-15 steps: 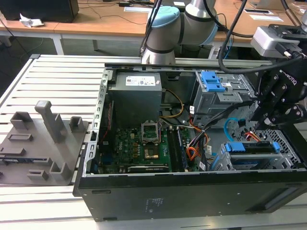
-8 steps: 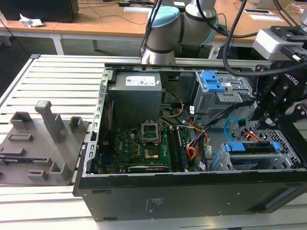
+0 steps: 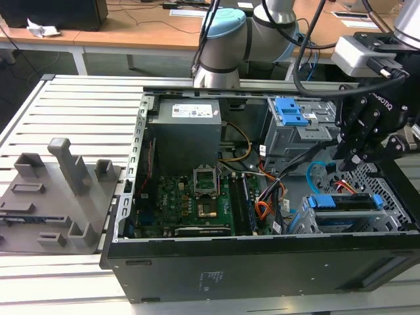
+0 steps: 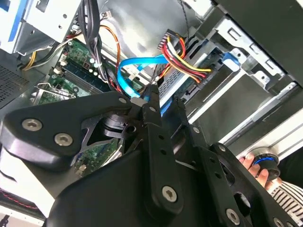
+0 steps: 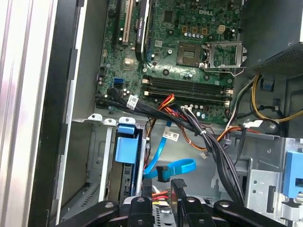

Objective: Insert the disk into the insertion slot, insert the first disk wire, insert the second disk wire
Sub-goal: 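Insert the second disk wire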

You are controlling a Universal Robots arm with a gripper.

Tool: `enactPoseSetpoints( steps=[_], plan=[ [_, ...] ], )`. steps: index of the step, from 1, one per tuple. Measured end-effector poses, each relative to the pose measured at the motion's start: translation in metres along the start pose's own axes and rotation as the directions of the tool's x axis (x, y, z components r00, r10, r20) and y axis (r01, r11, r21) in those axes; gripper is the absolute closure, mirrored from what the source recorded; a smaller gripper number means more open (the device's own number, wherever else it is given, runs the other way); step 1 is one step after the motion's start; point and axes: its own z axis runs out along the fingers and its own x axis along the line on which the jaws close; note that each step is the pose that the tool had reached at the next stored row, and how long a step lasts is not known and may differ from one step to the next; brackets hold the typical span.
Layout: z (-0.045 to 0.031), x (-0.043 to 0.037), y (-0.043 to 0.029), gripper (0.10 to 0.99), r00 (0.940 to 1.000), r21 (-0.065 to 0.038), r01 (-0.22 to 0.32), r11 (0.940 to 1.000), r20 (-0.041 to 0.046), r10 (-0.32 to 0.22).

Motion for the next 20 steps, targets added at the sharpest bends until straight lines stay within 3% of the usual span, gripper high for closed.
enactPoseSetpoints(
  steps=[6, 10, 14, 16, 20],
  plan=[
    [0.0075, -0.0017, 0.0126, 0.784, 1.0, 0.0, 0.004, 1.0, -0.0005, -0.004],
    [0.0108, -0.0018, 0.0132, 0.784, 0.9998, -0.001, 0.016, 0.9999, -0.0072, -0.016],
    [0.0108, -0.0018, 0.0133, 0.784, 0.9998, -0.001, 0.016, 0.9999, -0.0078, -0.016],
    [0.0108, -0.0018, 0.0133, 0.922, 0.9998, -0.001, 0.017, 0.9999, -0.0078, -0.017],
    [0.0108, -0.0018, 0.0133, 0.922, 0.9998, -0.001, 0.017, 0.9999, -0.0078, -0.017]
  ],
)
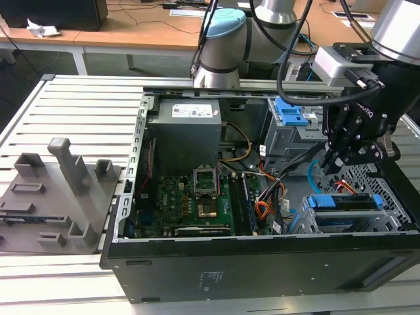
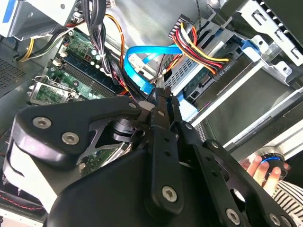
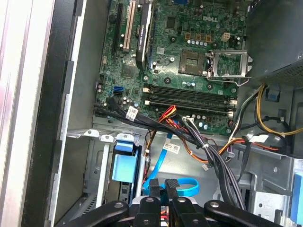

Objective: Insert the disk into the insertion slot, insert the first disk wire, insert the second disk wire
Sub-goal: 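Insert the second disk wire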

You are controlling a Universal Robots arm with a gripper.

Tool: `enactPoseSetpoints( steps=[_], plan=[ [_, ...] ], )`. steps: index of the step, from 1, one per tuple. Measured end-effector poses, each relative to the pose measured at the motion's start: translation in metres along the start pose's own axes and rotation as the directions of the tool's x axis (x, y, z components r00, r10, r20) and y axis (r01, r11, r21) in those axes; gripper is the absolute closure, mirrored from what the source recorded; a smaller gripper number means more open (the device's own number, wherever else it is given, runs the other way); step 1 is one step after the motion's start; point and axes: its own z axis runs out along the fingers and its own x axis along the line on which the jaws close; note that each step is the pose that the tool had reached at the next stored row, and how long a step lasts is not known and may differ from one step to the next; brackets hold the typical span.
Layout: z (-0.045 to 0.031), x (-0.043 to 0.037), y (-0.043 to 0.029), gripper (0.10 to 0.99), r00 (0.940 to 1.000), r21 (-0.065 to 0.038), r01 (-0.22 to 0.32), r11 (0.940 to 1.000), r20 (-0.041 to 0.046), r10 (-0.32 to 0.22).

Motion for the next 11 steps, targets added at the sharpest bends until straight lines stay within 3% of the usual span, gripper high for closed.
enactPoseSetpoints(
  steps=[4, 6, 11],
  plan=[
    [0.0001, 0.0009, 0.0001, 0.922, 1.0, 0.0, 0.0, 1.0, 0.0, 0.0],
    [0.0003, 0.0114, 0.0015, 0.922, 1.0, 0.0, 0.0, 1.0, 0.0, 0.0],
    [0.0006, 0.0241, 0.0031, 0.922, 1.0, 0.0, 0.001, 1.0, -0.0001, -0.001]
  ],
)
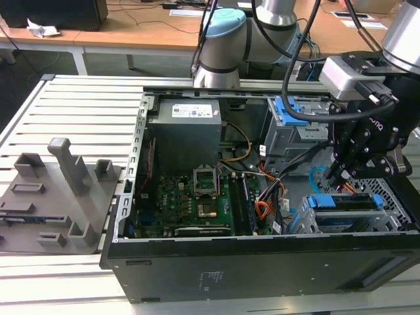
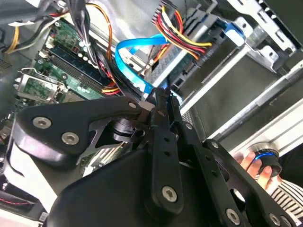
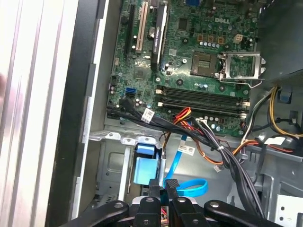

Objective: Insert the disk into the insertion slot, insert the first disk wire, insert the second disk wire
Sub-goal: 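Insert the second disk wire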

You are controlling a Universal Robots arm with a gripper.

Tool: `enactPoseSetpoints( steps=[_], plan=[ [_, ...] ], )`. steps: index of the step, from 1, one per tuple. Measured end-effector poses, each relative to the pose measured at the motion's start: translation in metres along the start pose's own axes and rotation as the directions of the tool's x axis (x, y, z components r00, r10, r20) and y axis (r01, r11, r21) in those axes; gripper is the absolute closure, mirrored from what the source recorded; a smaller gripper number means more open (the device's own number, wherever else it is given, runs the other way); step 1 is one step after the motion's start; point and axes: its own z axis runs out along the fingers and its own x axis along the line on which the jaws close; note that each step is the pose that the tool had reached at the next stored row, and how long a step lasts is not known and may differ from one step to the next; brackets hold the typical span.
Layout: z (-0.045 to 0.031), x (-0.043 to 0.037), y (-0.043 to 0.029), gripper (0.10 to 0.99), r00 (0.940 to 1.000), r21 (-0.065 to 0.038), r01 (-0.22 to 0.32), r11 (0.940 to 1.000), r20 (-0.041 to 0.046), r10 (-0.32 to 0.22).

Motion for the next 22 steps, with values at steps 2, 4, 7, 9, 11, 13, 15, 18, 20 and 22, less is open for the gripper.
enactPoseSetpoints(
  steps=[2, 4, 7, 9, 11, 13, 15, 18, 20, 22],
  plan=[
    [0.0006, 0.0016, -0.0015, 0.922, 1.0, 0.0, 0.0, 1.0, 0.0, 0.0],
    [0.0025, 0.0022, -0.0059, 0.922, 1.0, -0.001, 0.0, 1.0, 0.0, 0.0],
    [0.0077, 0.0026, -0.0102, 0.922, 1.0, -0.001, 0.0, 1.0, 0.0002, 0.0],
    [0.0088, 0.0028, -0.0116, 0.922, 1.0, -0.001, 0.0, 1.0, -0.0001, 0.0],
    [0.0089, 0.0028, -0.0117, 0.922, 1.0, -0.001, 0.001, 1.0, 0.0001, -0.001],
    [0.0089, 0.0028, -0.0117, 0.922, 1.0, -0.001, -0.003, 1.0, 0.0003, 0.003],
    [0.009, 0.0028, -0.0117, 0.922, 0.9998, -0.002, -0.019, 0.9998, 0.0011, 0.019],
    [0.0091, 0.0028, -0.0117, 0.922, 0.9953, -0.003, -0.096, 0.9954, 0.0047, 0.096],
    [0.0091, 0.0028, -0.0117, 0.922, 0.9919, -0.004, -0.127, 0.9919, 0.0062, 0.127],
    [0.0093, 0.0028, -0.0117, 0.922, 0.981, -0.005, -0.194, 0.9811, 0.0093, 0.194]
  ],
)
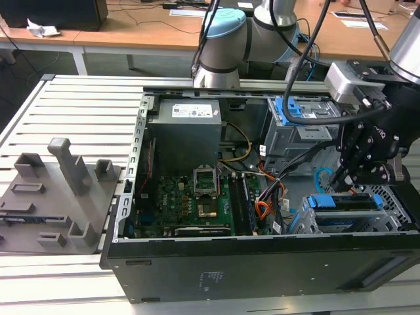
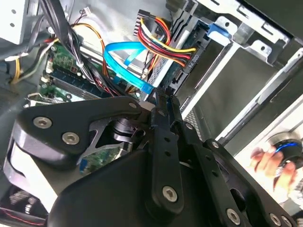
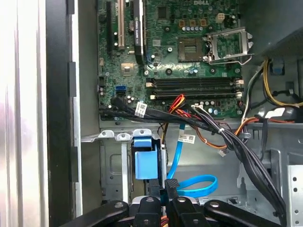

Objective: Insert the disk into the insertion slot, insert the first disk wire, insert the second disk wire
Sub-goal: 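Insert the second disk wire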

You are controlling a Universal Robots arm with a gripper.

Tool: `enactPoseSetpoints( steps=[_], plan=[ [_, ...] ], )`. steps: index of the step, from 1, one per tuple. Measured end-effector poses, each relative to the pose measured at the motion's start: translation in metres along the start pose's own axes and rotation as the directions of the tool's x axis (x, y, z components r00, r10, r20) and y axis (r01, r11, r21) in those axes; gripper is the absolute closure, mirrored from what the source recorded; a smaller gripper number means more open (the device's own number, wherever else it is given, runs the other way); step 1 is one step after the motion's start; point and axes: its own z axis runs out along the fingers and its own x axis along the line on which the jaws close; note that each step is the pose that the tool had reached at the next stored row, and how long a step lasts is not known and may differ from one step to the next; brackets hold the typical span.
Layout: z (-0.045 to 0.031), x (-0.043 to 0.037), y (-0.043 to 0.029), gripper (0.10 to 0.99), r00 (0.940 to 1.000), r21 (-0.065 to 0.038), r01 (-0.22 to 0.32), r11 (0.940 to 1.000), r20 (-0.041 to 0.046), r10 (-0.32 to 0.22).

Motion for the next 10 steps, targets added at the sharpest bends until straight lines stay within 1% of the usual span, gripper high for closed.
enactPoseSetpoints(
  steps=[2, 4, 5, 10],
  plan=[
    [0.0, 0.0, 0.0, 0.922, 0.9993, -0.001, -0.037, 0.9993, 0.0018, 0.037],
    [0.0002, 0.0, 0.0, 0.922, 0.9969, -0.001, -0.079, 0.9969, 0.0039, 0.079],
    [0.0002, 0.0, 0.0, 0.922, 0.9963, -0.001, -0.086, 0.9963, 0.0042, 0.086],
    [0.0003, 0.0, -0.0004, 0.922, 0.9961, -0.002, -0.088, 0.9962, 0.0044, 0.088]
  ],
)
